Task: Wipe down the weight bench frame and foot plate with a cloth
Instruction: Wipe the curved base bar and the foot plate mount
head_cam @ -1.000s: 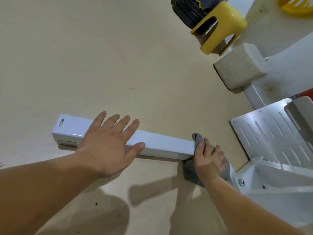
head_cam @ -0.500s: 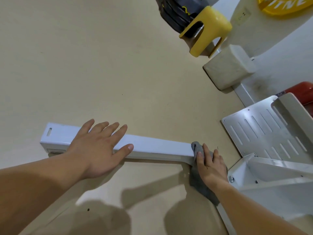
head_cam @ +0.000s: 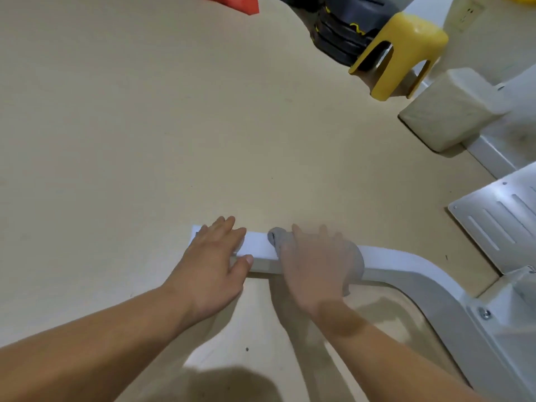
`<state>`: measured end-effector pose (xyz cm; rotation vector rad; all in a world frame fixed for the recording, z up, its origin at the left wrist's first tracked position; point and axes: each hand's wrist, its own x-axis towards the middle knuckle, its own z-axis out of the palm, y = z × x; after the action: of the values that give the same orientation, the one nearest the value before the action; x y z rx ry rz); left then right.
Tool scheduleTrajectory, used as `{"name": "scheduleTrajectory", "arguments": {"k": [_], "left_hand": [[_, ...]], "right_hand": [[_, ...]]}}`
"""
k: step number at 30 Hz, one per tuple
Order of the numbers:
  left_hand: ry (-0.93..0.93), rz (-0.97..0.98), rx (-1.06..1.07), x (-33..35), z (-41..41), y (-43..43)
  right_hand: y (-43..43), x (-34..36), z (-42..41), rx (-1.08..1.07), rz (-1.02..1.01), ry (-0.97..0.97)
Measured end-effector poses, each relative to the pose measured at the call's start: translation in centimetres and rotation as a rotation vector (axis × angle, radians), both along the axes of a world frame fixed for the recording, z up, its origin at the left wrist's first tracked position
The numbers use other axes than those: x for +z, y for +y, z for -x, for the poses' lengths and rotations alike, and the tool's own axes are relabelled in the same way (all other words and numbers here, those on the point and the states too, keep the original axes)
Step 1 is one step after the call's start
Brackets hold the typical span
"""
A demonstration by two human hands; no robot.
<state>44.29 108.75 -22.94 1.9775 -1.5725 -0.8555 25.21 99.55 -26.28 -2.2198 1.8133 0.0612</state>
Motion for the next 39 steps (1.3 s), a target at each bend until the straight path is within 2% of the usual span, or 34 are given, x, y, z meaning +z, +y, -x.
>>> {"name": "scheduleTrajectory", "arguments": {"k": [5,8,13,17,19,21,25,27,30,33,37,39], "left_hand": [[-0.121,-0.003,0.196,0.4,-4.6,2.1],[-0.154,-0.010,0.193,0.3,-6.6,2.7],[-0.101,-0.071,0.197,-0.9,-8.0,3.6],[-0.085,-0.128,0.205,-2.4,-9.0,4.7],[-0.064,-0.140,0.215,-2.5,-9.3,5.0],[-0.072,-0.128,0.199,-2.3,-9.1,4.6],[-0.078,-0.082,0.153,-1.6,-7.2,2.8],[-0.085,-0.057,0.098,-1.6,-5.4,1.6],[-0.157,-0.060,0.026,-2.0,-2.6,0.3],[-0.230,-0.108,0.056,-2.2,-0.8,-0.2],[-0.064,-0.071,0.217,-2.4,-0.6,0.2],[0.019,-0.085,0.328,-2.2,-0.9,1.1]], "right_hand": [[3.3,0.1,-8.2,0.354,0.098,-0.006],[2.2,0.2,-10.3,0.485,0.178,0.038],[0.4,1.0,-12.1,0.617,0.077,-0.032],[-2.2,1.9,-14.8,0.640,-0.233,0.030],[-2.9,2.0,-15.3,0.662,-0.278,0.039],[-2.6,1.6,-14.4,0.658,-0.181,0.012],[-1.2,0.1,-9.1,0.648,0.163,-0.079],[-1.6,-0.6,-5.6,0.607,0.265,-0.058],[-3.0,-1.0,-0.7,0.486,0.338,-0.002],[-4.1,-1.0,2.9,0.369,0.380,0.049],[-2.9,-1.2,2.7,0.254,0.364,0.018],[-1.0,-1.4,0.5,0.295,0.330,0.010]]}}
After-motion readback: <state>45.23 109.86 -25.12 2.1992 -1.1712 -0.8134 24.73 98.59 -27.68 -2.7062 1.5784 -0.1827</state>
